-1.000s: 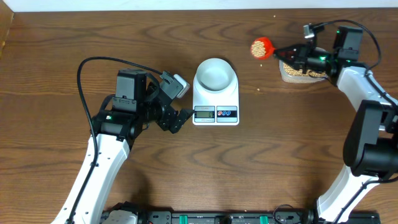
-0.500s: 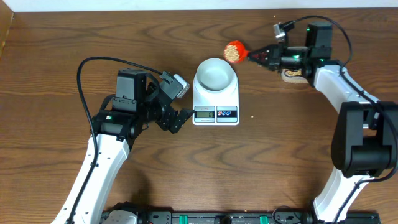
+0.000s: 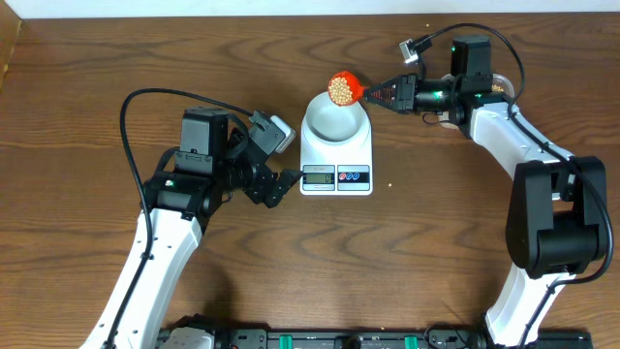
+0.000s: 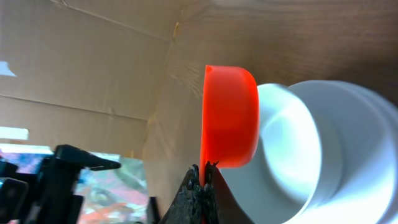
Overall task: Scoop item into bowl and weigh 50g on scale
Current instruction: 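Carry the filled red scoop left over the grey bowl, then tip the red scoop to pour soybeans into the grey bowl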
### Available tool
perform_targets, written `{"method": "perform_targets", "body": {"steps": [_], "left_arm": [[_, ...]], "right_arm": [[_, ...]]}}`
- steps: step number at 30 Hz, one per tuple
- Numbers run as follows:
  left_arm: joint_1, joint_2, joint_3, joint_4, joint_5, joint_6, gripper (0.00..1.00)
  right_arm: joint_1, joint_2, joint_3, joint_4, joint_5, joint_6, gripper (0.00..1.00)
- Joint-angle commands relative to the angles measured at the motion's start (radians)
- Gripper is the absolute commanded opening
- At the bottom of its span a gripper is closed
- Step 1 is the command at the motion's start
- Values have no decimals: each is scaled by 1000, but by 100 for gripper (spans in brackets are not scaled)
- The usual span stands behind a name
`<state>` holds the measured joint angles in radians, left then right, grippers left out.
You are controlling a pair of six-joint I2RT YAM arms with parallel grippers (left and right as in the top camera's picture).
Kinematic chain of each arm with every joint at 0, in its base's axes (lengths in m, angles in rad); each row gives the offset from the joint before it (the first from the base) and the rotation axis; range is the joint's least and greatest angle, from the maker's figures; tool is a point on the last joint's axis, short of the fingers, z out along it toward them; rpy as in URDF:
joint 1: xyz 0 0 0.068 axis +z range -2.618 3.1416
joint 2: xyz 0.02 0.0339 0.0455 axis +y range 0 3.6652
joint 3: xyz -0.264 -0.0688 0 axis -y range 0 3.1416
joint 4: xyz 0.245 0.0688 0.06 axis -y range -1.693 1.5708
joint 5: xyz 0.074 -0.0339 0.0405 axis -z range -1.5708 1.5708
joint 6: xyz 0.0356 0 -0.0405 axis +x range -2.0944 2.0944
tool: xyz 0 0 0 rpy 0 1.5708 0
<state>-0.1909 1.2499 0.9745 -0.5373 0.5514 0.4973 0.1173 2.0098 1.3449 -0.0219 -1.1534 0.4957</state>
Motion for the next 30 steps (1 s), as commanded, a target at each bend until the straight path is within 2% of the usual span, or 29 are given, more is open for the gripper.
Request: {"method": "perform_targets", "body": {"steps": [1,7,30], "left_arm": [[2,-10,-7,0,5,-5,89],[2,-10,-7,0,6,-5,89],[2,-10,-7,0,6,-5,89]], "right_arm": [[14,17,-4,3,32,-108,1],[30,17,-4,4,97,-222,1],[66,17,-4,4,101,-732,1]]}}
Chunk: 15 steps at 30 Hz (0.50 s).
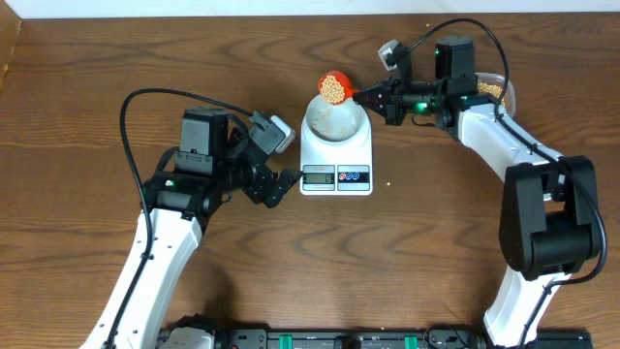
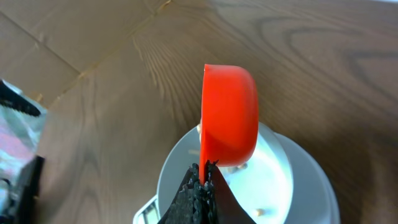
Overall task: Scoop item into bowl and weigh 50g on scale
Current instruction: 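Tip the red scoop to pour soybeans into the grey bowl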
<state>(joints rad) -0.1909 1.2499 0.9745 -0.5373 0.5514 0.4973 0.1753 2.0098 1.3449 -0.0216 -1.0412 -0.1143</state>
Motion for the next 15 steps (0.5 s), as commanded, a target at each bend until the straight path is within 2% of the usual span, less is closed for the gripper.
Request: {"method": "perform_targets", "body": {"steps": [1,15], "left_arm": [[2,-10,-7,0,6,-5,89],[2,-10,-7,0,6,-5,89]], "right_arm": [[8,17,-4,3,-11,-149,1],[9,17,-4,3,-11,-546,1]]}}
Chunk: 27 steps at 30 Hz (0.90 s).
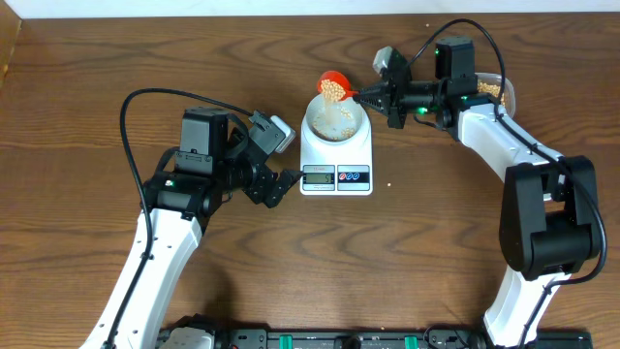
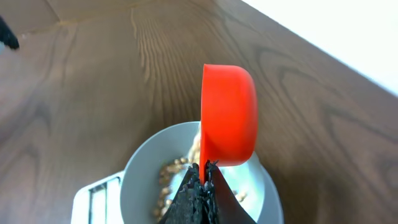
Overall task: Scoop item into bowl and weigh 50g on scale
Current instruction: 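Tip the red scoop to pour soybeans into the grey bowl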
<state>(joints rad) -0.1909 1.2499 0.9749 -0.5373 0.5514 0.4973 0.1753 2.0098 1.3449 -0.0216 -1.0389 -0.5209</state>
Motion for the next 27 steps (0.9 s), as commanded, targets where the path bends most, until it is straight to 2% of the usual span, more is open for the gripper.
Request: {"method": "perform_targets", "body": {"steps": [1,8,14,22,27], "left_arm": [[2,-10,-7,0,6,-5,89],[2,-10,-7,0,6,-5,89],[2,-10,-7,0,6,-5,89],[2,-10,-7,0,6,-5,89],[2,-10,-7,0,6,-5,89]], "right_arm": [[9,17,-4,3,-13,-167,1],[9,17,-4,3,11,-326,1],[8,18,-4,4,50,-394,1],[9,17,-4,-13,37,-380,1],[9,17,-4,-12,38,-172,1]]}}
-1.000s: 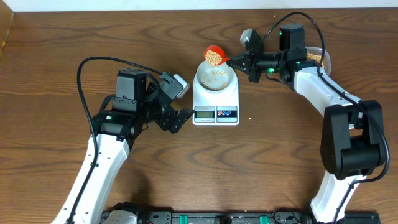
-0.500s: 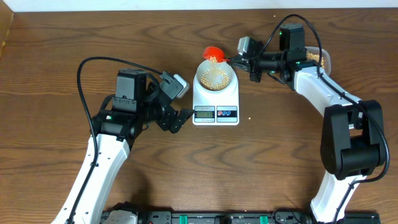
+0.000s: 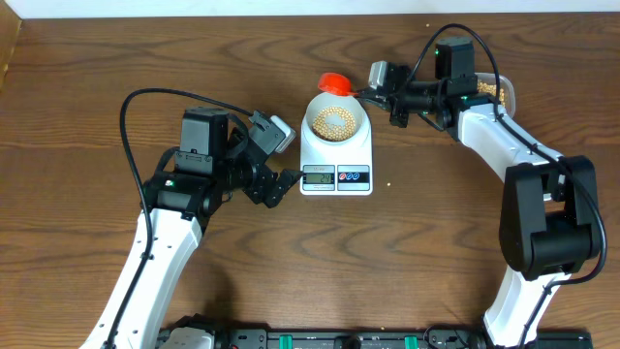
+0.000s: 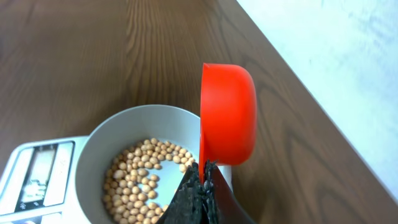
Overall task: Scoop item into bowl and weigh 50g on scale
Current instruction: 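Tip the red scoop to pour soybeans into the grey bowl, then move the empty red scoop back right to the soybean tub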
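Note:
A white bowl (image 3: 336, 123) stands on the white scale (image 3: 336, 155) and holds a layer of tan beans (image 4: 142, 180). My right gripper (image 3: 360, 93) is shut on the handle of a red scoop (image 3: 334, 82), which is tipped over with its back upward at the bowl's far rim. In the right wrist view the red scoop (image 4: 228, 113) stands on edge beside the white bowl (image 4: 99, 140). The scale's display (image 3: 318, 175) faces the front. My left gripper (image 3: 287, 182) hangs just left of the scale; its jaws look parted.
A clear container of beans (image 3: 492, 89) sits at the back right, behind my right arm. A single stray bean (image 3: 389, 183) lies on the wood right of the scale. The table's far edge runs close behind the scoop.
The scoop has turned further over, from showing beans in its mouth to showing only its red back. More beans now lie in the bowl. My left arm is unchanged.
My right gripper held the scoop full of beans level over the empty bowl. Then the scoop was tilted and a few beans lay in the bowl. Then more had fallen, and now the scoop is turned over and the bowl holds a layer of beans.

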### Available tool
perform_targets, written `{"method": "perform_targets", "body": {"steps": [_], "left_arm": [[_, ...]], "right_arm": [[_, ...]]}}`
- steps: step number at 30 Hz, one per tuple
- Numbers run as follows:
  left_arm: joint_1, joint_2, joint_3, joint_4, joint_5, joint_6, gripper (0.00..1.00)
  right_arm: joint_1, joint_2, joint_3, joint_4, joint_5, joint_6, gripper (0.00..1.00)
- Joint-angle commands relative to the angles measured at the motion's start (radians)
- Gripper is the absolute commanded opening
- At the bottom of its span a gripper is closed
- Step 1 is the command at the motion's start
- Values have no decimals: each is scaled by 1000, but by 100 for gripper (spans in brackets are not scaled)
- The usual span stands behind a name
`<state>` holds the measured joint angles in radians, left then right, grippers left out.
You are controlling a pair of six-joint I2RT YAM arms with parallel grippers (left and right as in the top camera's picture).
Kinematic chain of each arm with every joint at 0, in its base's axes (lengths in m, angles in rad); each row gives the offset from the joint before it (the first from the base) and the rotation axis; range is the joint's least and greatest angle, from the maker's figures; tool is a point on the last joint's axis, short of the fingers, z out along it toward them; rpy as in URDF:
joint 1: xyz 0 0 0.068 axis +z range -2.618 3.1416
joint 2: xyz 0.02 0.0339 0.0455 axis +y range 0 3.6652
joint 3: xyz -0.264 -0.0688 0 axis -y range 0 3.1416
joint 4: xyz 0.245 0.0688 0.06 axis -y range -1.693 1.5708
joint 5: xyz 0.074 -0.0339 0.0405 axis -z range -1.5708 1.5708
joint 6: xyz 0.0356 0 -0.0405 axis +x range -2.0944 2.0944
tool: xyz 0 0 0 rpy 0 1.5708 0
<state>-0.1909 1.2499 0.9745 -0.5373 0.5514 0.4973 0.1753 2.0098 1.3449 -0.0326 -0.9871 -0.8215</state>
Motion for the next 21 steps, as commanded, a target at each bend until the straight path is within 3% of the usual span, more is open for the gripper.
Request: {"method": "perform_targets", "body": {"steps": [1,10,15,21], "left_arm": [[2,-10,-7,0,5,-5,89],[2,-10,-7,0,6,-5,89],[2,-10,-7,0,6,-5,89],[2,-10,-7,0,6,-5,89]], "right_arm": [[9,17,-4,-1,-14,174,1],[8,-14,-4,47,-7,612,1],[7,-80,-4,74,130,891,1],[7,-195,-4,2,329,1008,1]]}}
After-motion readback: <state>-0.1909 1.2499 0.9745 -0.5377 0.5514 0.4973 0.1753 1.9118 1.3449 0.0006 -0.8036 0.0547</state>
